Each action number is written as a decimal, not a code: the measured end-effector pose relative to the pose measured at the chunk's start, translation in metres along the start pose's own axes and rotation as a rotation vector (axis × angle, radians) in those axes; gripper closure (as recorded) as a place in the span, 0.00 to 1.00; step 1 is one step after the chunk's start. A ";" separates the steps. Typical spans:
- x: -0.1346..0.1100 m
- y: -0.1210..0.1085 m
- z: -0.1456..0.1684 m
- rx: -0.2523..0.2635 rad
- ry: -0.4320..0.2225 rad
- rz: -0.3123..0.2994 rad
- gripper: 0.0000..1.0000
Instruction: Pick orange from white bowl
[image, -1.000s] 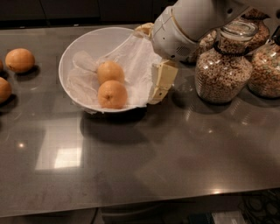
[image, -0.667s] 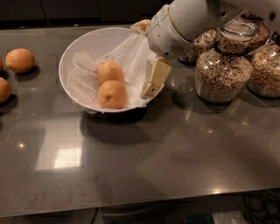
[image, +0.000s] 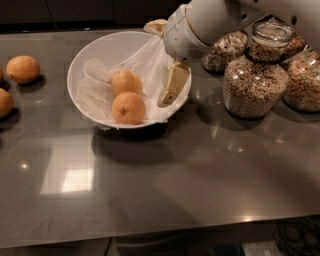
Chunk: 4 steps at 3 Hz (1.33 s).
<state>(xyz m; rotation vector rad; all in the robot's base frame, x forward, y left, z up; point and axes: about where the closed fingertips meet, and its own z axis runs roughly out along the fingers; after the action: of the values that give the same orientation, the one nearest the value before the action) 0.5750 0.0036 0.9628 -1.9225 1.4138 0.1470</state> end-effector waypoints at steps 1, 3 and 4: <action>0.007 -0.010 0.013 -0.008 0.000 -0.082 0.00; 0.010 -0.012 0.024 -0.022 -0.027 -0.092 0.00; 0.017 -0.015 0.040 -0.043 -0.054 -0.122 0.00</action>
Offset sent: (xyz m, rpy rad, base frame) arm 0.0256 -0.0025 -0.0163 -0.0459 -0.0586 0.0749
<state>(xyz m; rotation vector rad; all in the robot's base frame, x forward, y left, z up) 0.6072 0.0161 0.9329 -2.0182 1.2637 0.1715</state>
